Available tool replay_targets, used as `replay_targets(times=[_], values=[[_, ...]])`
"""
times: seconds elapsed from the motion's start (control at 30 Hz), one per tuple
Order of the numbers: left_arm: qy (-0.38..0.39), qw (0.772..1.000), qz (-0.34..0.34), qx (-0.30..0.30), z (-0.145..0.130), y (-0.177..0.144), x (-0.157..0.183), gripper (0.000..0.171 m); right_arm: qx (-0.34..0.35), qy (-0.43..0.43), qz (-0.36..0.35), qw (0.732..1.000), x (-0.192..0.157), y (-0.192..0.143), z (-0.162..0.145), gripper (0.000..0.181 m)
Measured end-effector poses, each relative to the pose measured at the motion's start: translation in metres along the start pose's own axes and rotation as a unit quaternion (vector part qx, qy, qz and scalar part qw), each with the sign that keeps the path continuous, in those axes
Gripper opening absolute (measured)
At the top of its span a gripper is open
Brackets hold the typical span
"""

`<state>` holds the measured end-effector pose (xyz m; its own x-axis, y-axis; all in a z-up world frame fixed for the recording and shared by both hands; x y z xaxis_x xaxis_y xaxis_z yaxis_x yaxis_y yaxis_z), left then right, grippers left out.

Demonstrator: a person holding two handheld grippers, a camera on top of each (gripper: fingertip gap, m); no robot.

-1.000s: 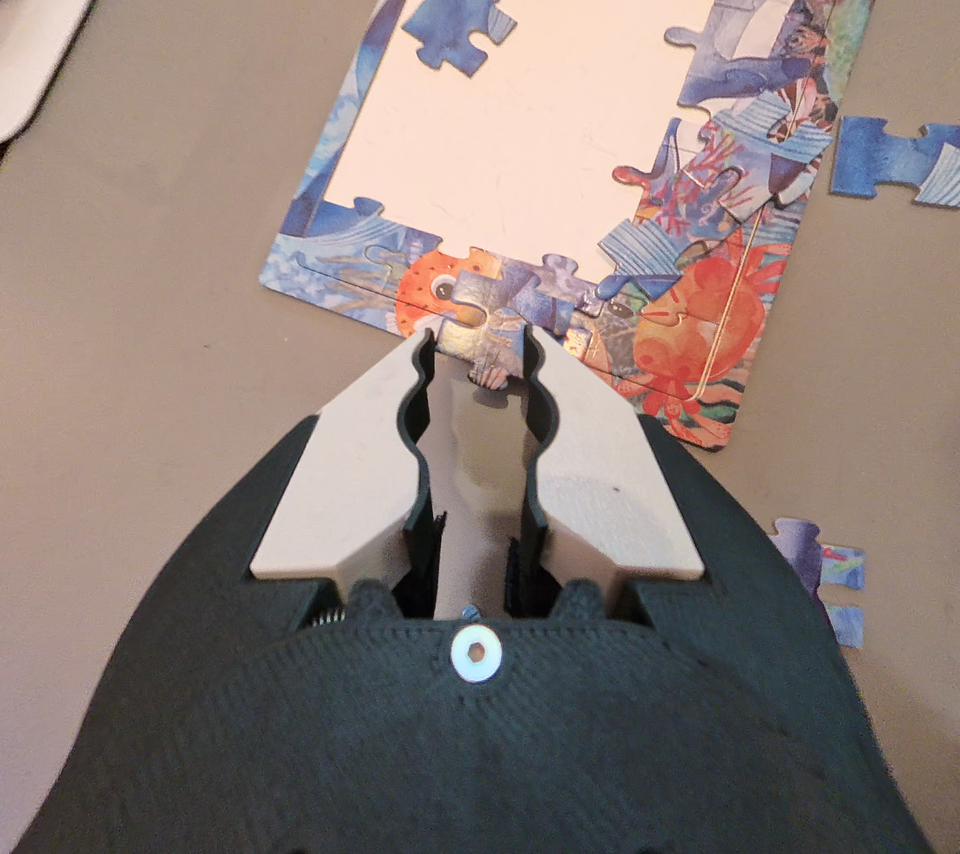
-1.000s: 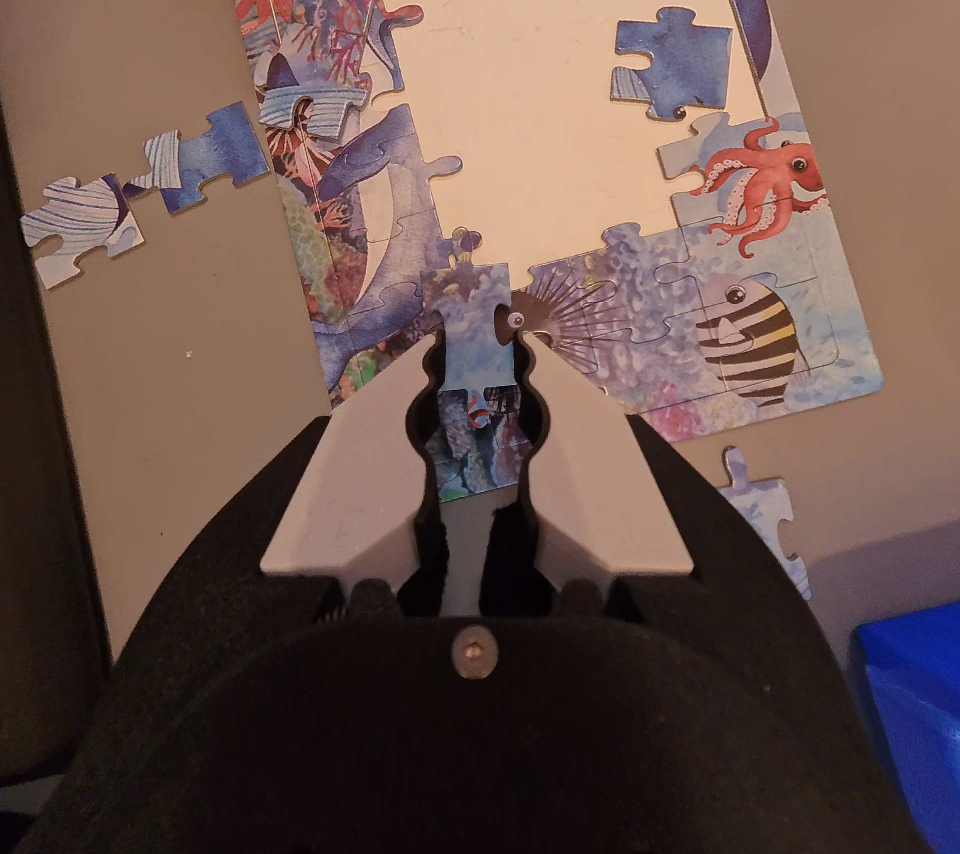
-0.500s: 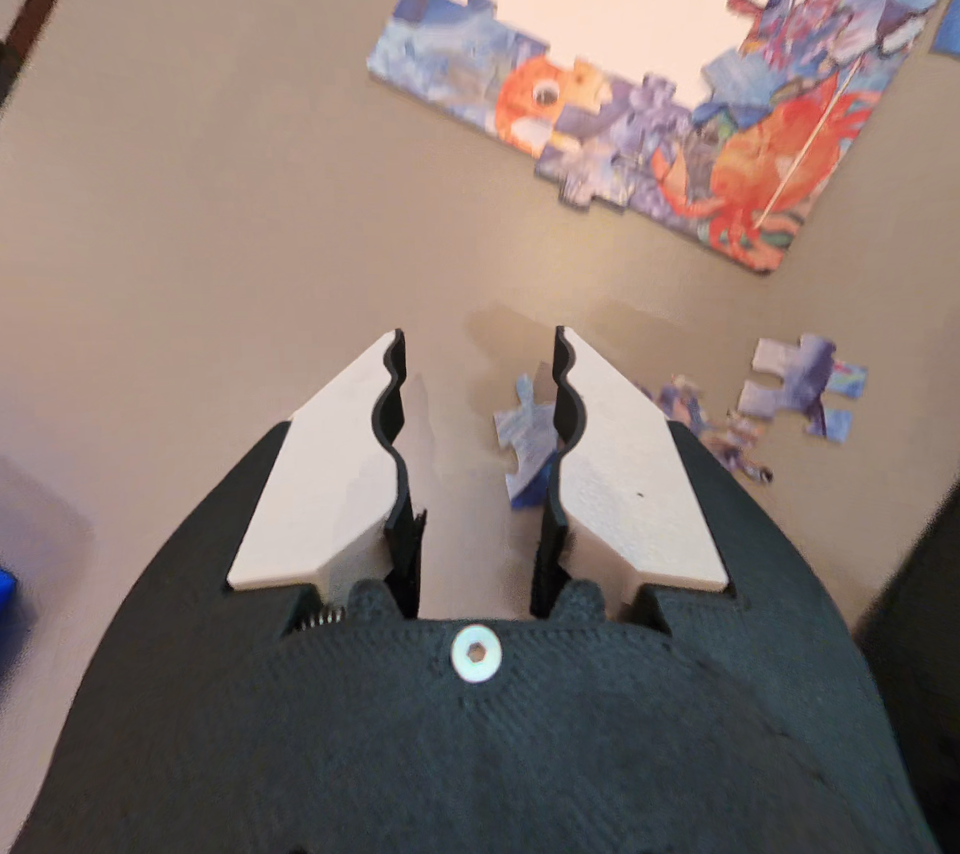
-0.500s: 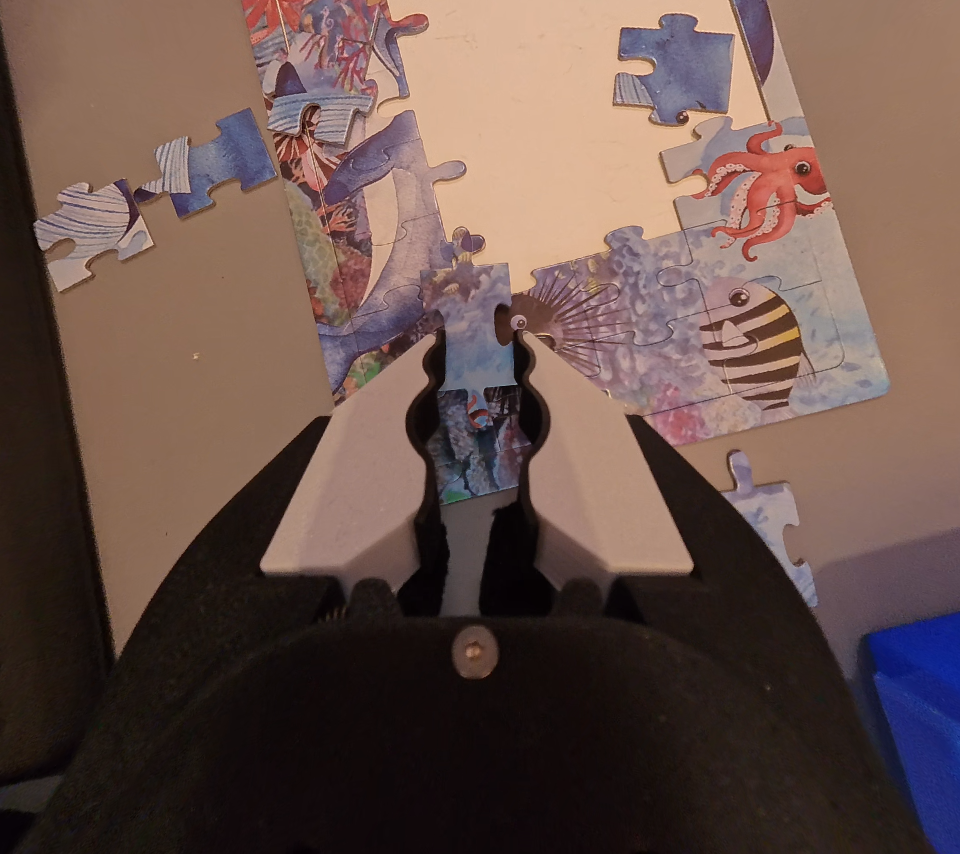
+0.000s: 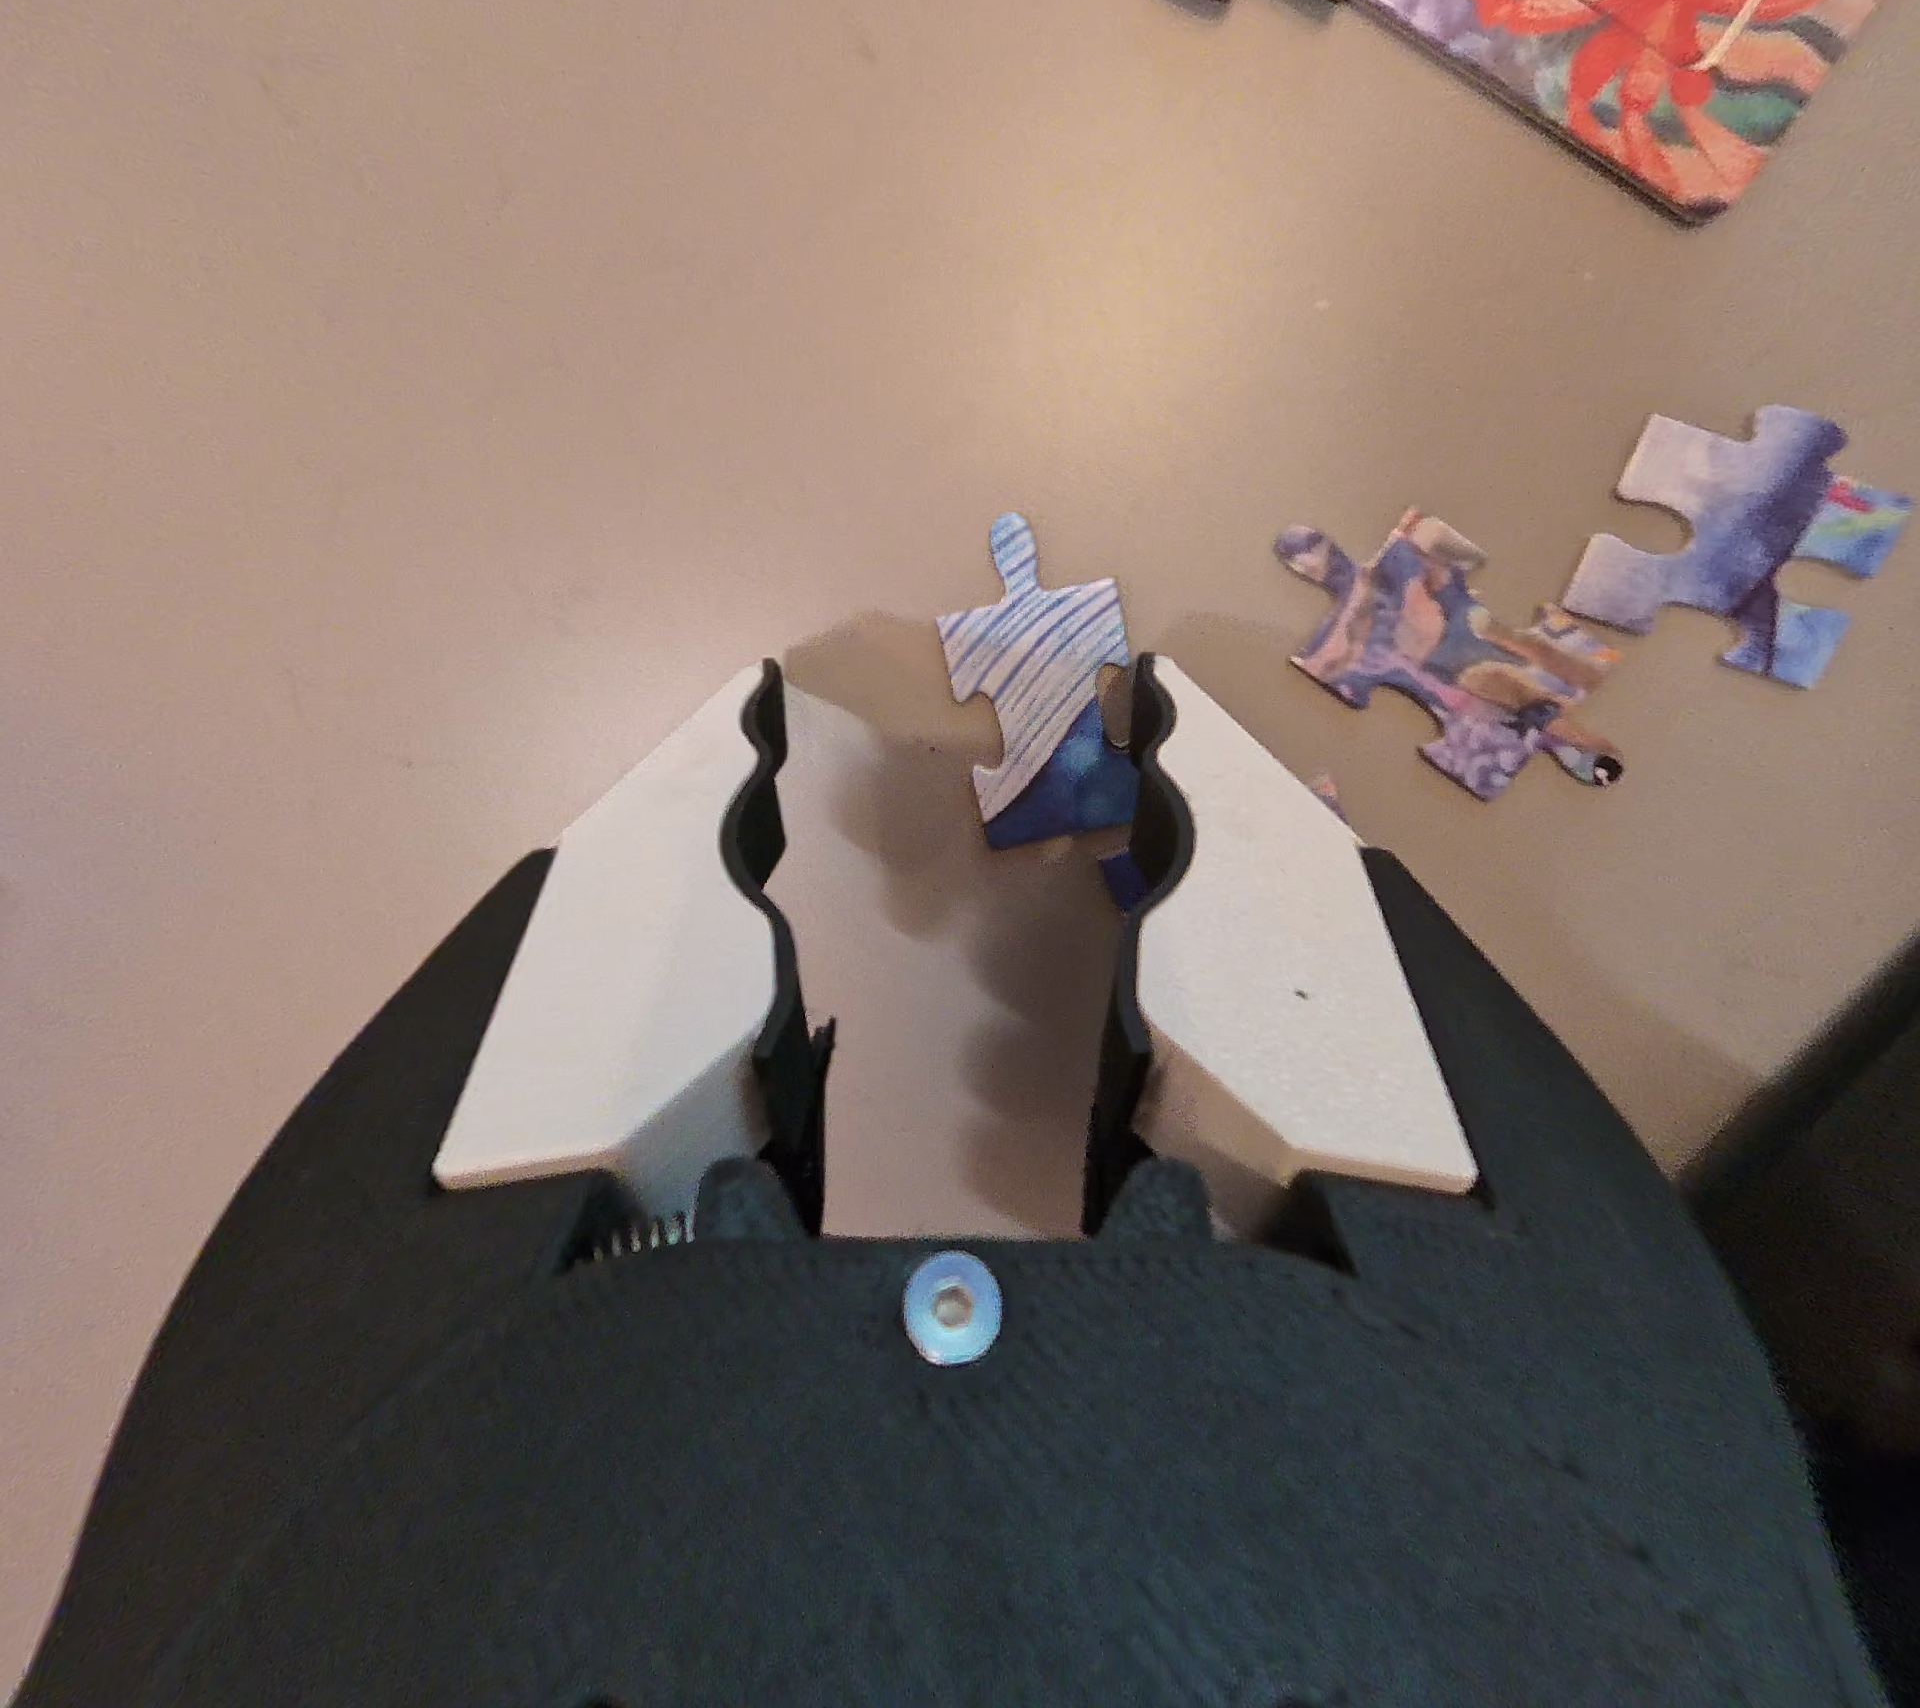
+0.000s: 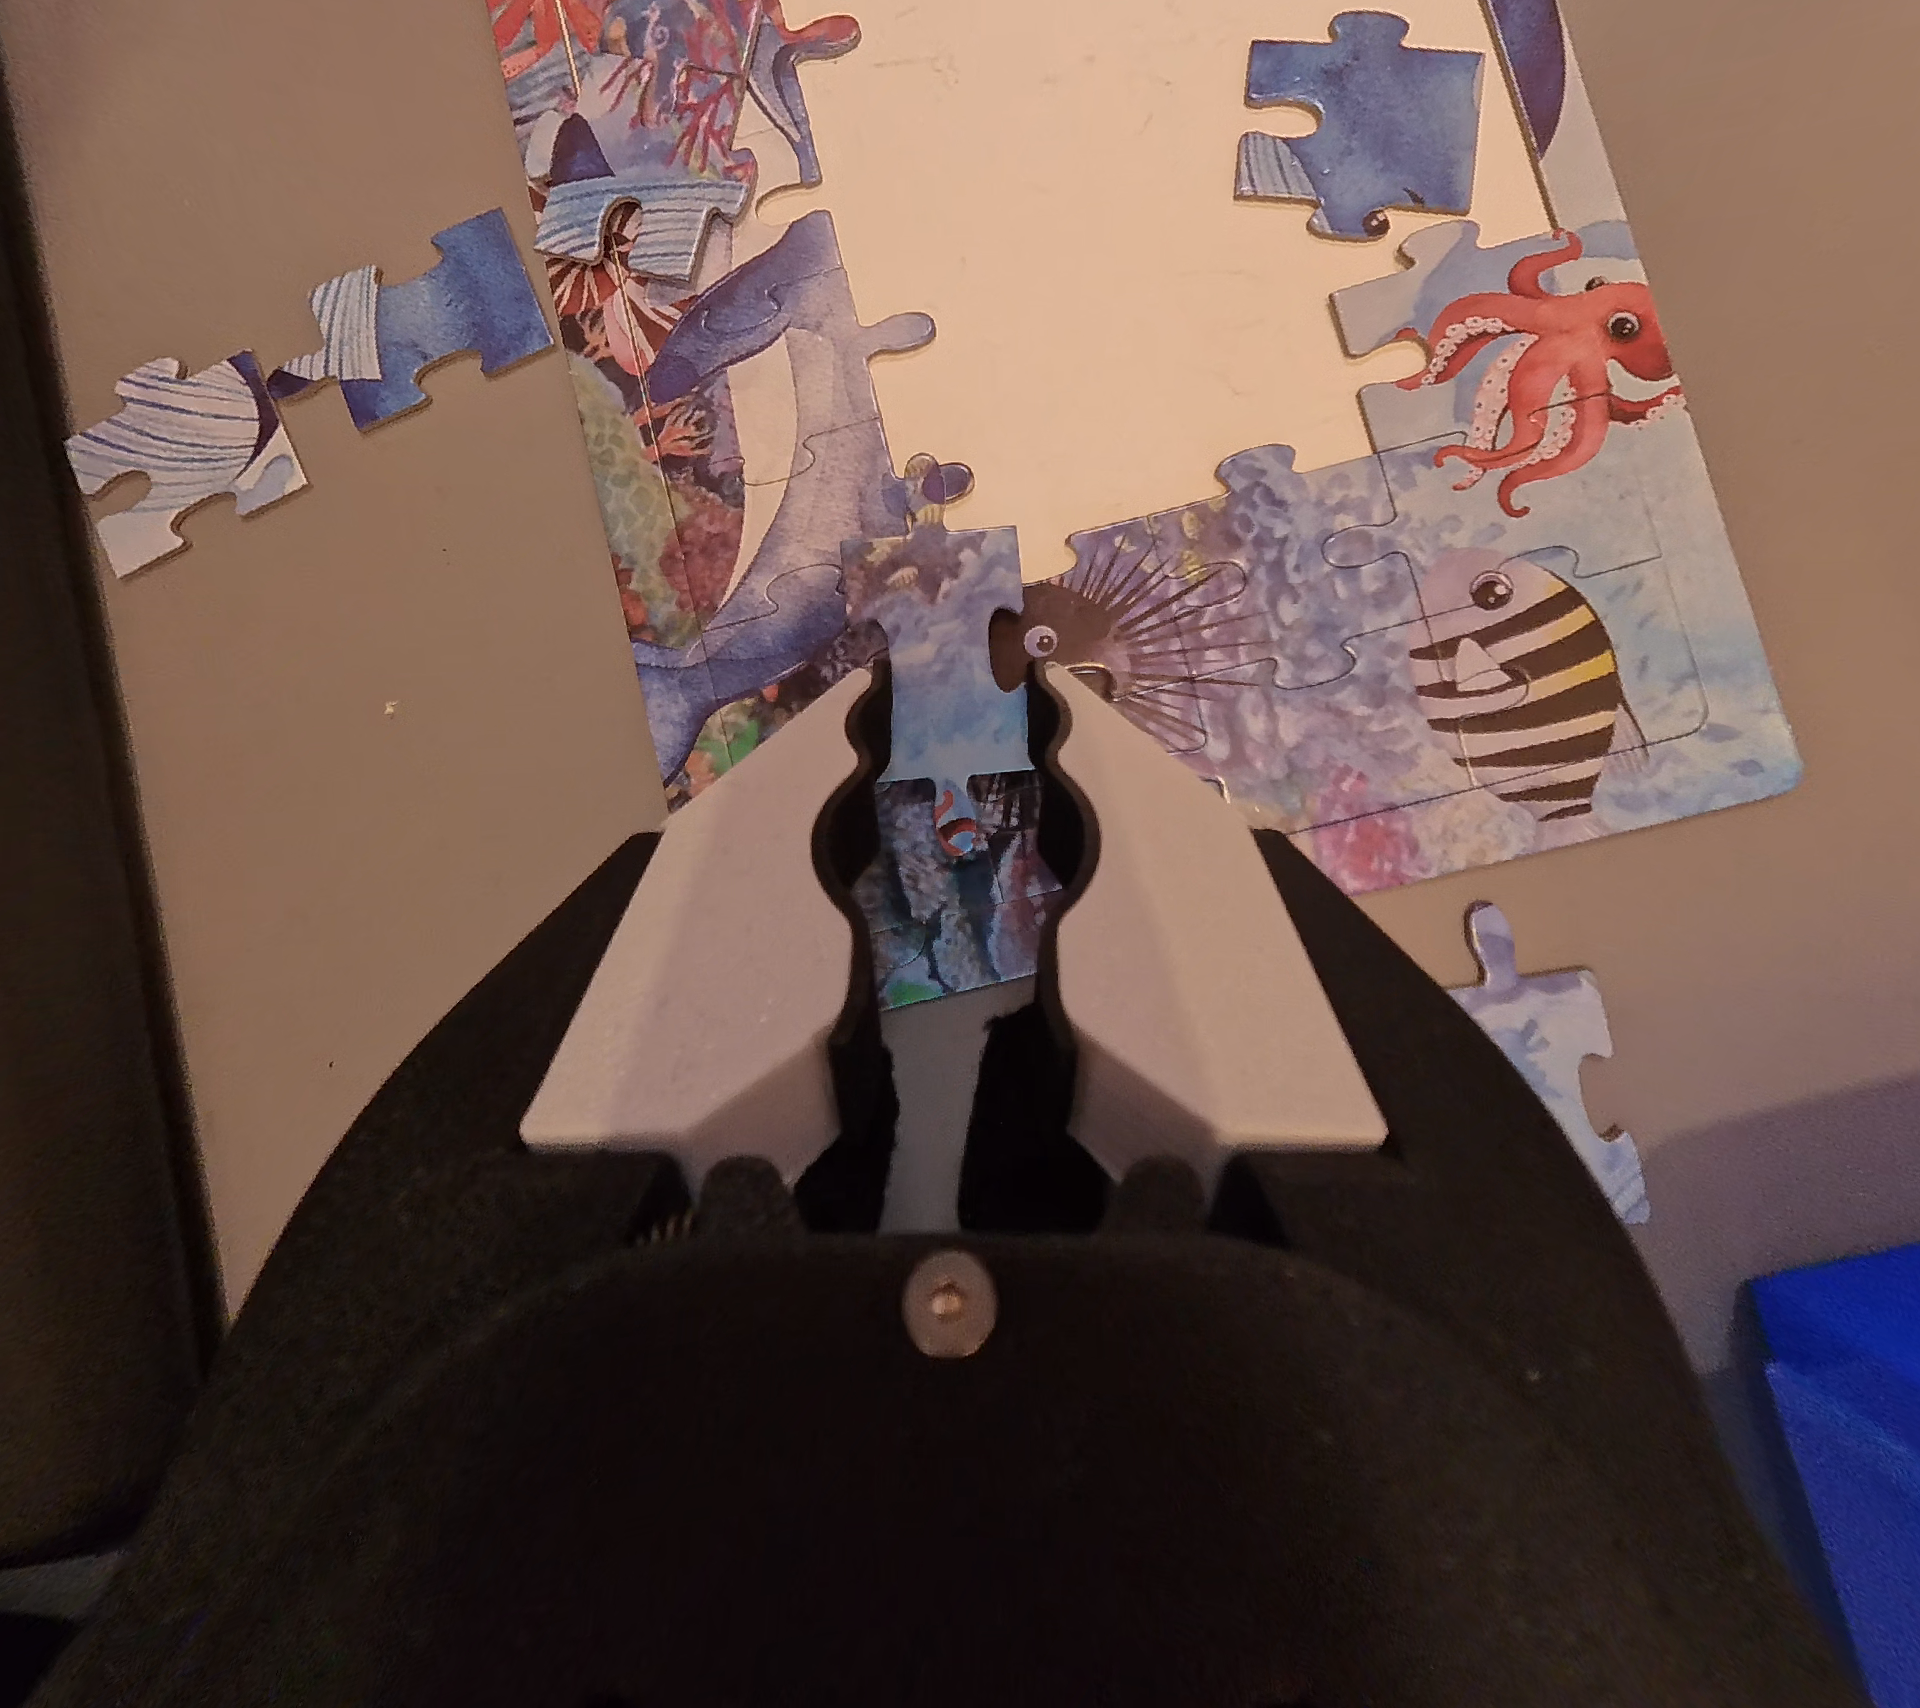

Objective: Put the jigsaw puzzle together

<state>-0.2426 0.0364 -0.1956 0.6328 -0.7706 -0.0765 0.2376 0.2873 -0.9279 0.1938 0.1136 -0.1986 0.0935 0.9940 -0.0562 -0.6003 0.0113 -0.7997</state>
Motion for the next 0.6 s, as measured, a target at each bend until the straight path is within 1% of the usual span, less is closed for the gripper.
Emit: replay_targets(times=[0.1, 0.13, 0.17, 0.23, 0.27, 0.3, 0.33, 0.37, 0.43, 0.47, 0.53, 0.6], values=[[-0.001, 1.0, 0.009, 0.013, 0.004, 0.003, -0.005, 0.068, -0.001, 0.0, 0.0, 1.0, 0.0, 0.0, 0.0, 0.024], [-0.004, 1.0, 0.014, 0.018, 0.005, 0.003, -0.007, 0.067, -0.001, 0.0, 0.0, 1.0, 0.0, 0.0, 0.0, 0.024], [-0.004, 0.999, 0.024, 0.022, 0.006, 0.004, -0.01, 0.062, -0.001, 0.0, 0.0, 1.0, 0.0, 0.0, 0.0, 0.024], [0.002, 0.996, 0.084, 0.025, 0.01, 0.005, -0.018, 0.047, -0.001, 0.0, -0.001, 1.0, 0.0, 0.001, 0.0, 0.024], [-0.002, 0.994, 0.104, 0.025, 0.012, 0.006, -0.022, 0.044, -0.001, -0.001, -0.001, 1.0, 0.0, 0.001, 0.0, 0.024], [-0.005, 0.994, 0.107, 0.029, 0.014, 0.007, -0.024, 0.047, -0.001, -0.001, -0.001, 1.0, 0.0, 0.001, 0.0, 0.024], [-0.004, 0.994, 0.103, 0.038, 0.016, 0.006, -0.023, 0.048, -0.001, -0.002, -0.002, 1.0, 0.0, 0.001, 0.0, 0.024], [-0.004, 0.995, 0.084, 0.059, 0.018, 0.003, -0.02, 0.05, 0.0, -0.002, -0.003, 1.0, 0.0, 0.0, 0.001, 0.024], [0.004, 0.992, 0.035, 0.122, 0.025, -0.007, -0.011, 0.052, 0.003, -0.002, -0.004, 1.0, 0.0, -0.001, 0.001, 0.024], [0.018, 0.99, 0.017, 0.142, 0.031, -0.011, -0.005, 0.055, 0.005, -0.002, -0.003, 1.0, 0.0, -0.002, 0.001, 0.024], [0.058, 0.984, -0.013, 0.166, 0.043, -0.014, 0.01, 0.06, 0.005, -0.002, -0.003, 1.0, 0.0, -0.001, 0.001, 0.024], [0.081, 0.981, -0.025, 0.175, 0.058, -0.007, 0.022, 0.062, 0.004, -0.002, -0.001, 1.0, -0.001, 0.0, 0.001, 0.024]])
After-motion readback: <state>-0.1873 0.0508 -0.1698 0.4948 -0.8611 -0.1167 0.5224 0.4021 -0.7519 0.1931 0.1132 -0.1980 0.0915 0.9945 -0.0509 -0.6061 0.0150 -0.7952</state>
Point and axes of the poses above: each gripper's, where its closed fingertips meet, y out along the fingers, z out of its top, x = y × z across the jaws, the point moved 10 cm from there along -y, back along the fingers
